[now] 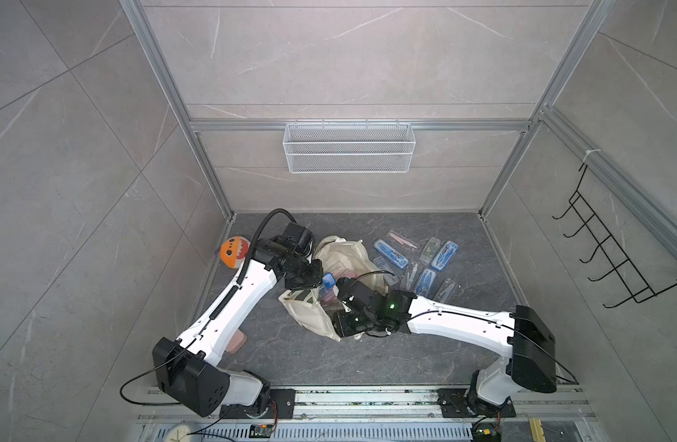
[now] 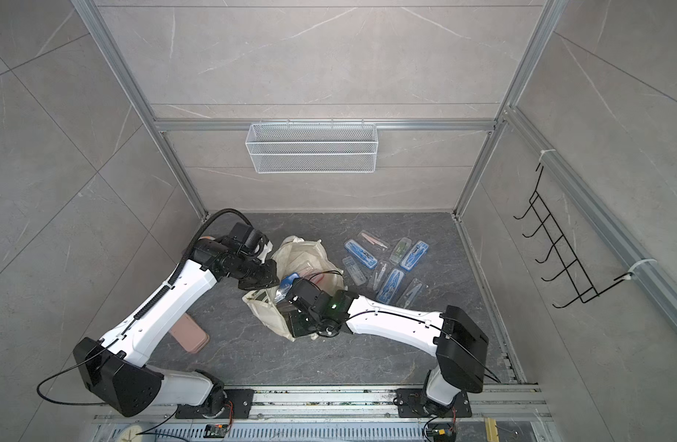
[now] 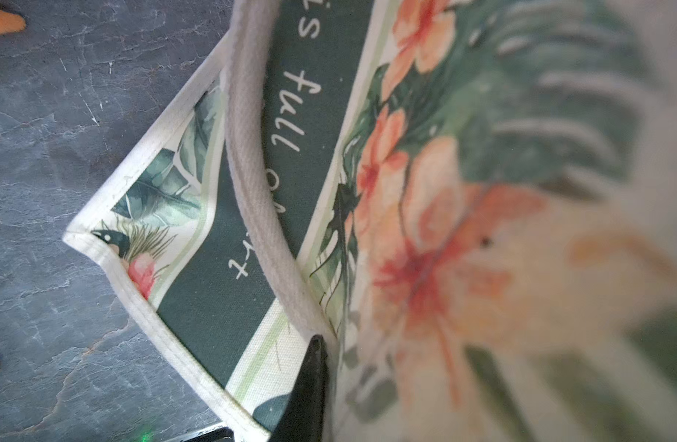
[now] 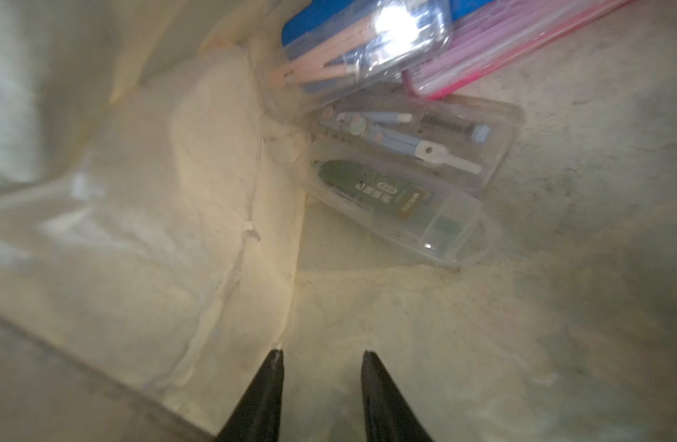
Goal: Take out the compass set from the canvas bag
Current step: Adjust the canvas bag at the center of the board.
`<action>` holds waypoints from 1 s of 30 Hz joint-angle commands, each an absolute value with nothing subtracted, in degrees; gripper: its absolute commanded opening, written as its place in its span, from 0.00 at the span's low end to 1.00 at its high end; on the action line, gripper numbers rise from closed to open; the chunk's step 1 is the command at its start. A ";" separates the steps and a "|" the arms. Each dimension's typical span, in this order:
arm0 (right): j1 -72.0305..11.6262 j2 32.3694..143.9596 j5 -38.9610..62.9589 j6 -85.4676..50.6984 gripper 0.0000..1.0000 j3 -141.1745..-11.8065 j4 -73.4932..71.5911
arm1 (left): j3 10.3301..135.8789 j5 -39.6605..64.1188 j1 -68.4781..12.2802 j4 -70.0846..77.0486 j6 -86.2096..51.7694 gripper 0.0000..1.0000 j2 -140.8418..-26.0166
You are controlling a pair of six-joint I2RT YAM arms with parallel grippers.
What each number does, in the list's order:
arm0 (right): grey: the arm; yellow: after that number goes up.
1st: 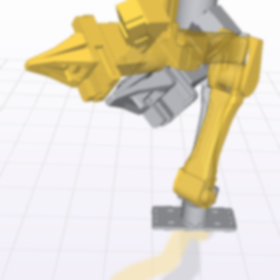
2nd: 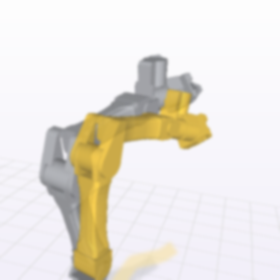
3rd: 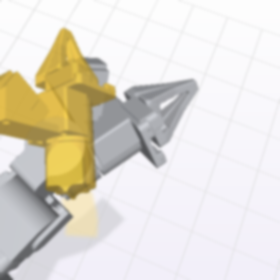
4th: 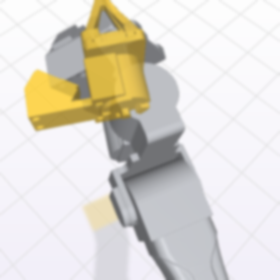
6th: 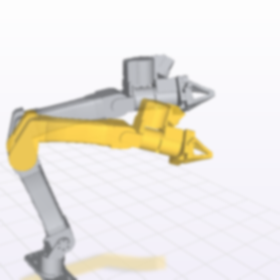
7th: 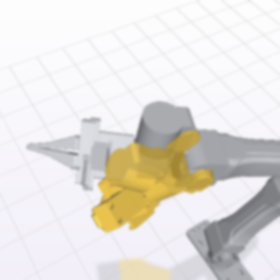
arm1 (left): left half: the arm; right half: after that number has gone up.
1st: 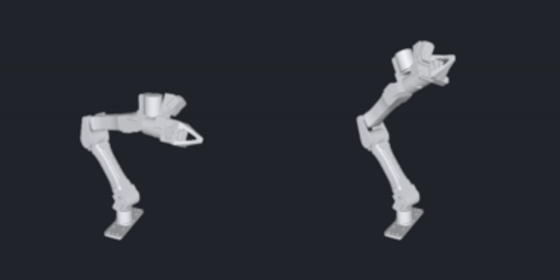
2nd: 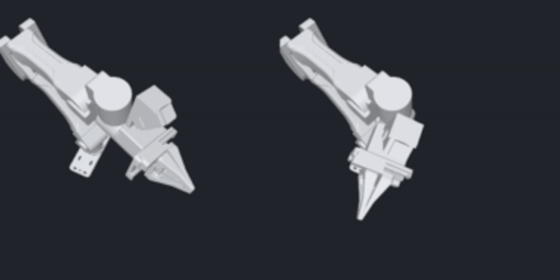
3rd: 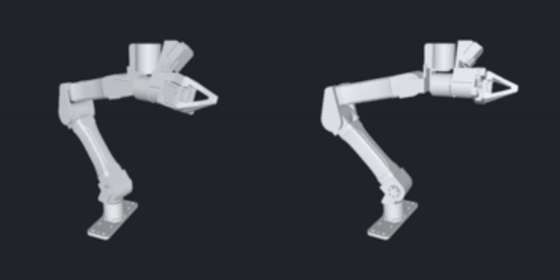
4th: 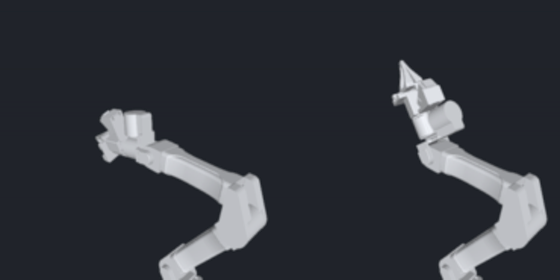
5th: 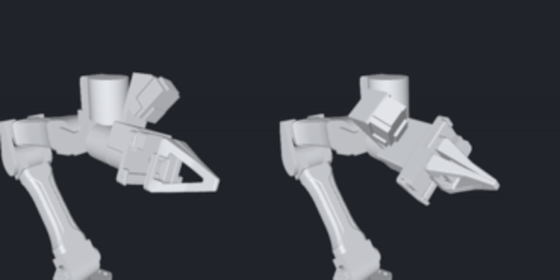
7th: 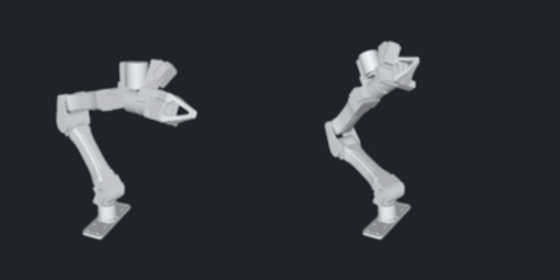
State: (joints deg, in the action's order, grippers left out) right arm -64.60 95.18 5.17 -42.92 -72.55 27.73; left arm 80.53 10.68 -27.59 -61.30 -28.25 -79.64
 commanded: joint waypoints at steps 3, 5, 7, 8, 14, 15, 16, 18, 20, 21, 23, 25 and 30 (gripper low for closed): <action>-65.49 98.23 3.34 -45.72 0.39 -76.18 26.28 | 82.43 12.63 -27.43 -59.59 -28.33 0.00 -78.42; -65.24 98.51 1.04 -47.48 0.43 -76.86 27.42 | 81.79 13.22 -27.45 -59.41 -28.31 0.00 -77.62; -64.73 98.40 -3.00 -51.20 0.51 -77.66 30.00 | 80.59 13.84 -27.42 -58.86 -28.25 0.00 -76.47; -64.18 98.28 -4.66 -53.44 0.54 -77.62 30.87 | 79.84 13.97 -27.42 -58.62 -28.09 0.00 -75.76; -61.61 99.51 -8.72 -65.00 0.62 -77.04 30.46 | 76.48 15.63 -27.68 -57.83 -27.76 0.00 -72.94; -61.45 100.40 -9.90 -66.01 0.63 -78.04 31.04 | 76.02 15.71 -27.74 -57.60 -27.86 0.00 -72.50; -61.37 101.24 -10.97 -66.74 0.65 -78.99 31.87 | 75.50 15.73 -27.70 -57.42 -27.89 0.00 -72.17; -60.94 102.99 -12.25 -68.56 0.67 -80.58 32.69 | 74.34 16.16 -27.84 -56.76 -27.91 0.00 -71.64; -60.19 104.58 -12.32 -70.46 0.68 -80.98 31.48 | 73.45 16.44 -27.91 -56.28 -28.11 0.00 -71.35; -59.90 105.25 -12.15 -71.54 0.69 -81.19 31.11 | 73.25 16.55 -27.87 -56.16 -28.08 0.00 -71.38; -59.40 106.54 -11.71 -73.55 0.69 -81.13 29.14 | 72.97 16.78 -28.01 -55.96 -28.04 0.00 -71.62; -59.00 107.73 -11.16 -75.16 0.70 -81.17 27.37 | 72.86 17.04 -28.06 -55.74 -27.88 0.00 -71.88; -58.65 109.48 -9.50 -75.94 0.75 -80.82 21.75 | 72.99 17.06 -28.13 -55.46 -27.49 0.00 -72.34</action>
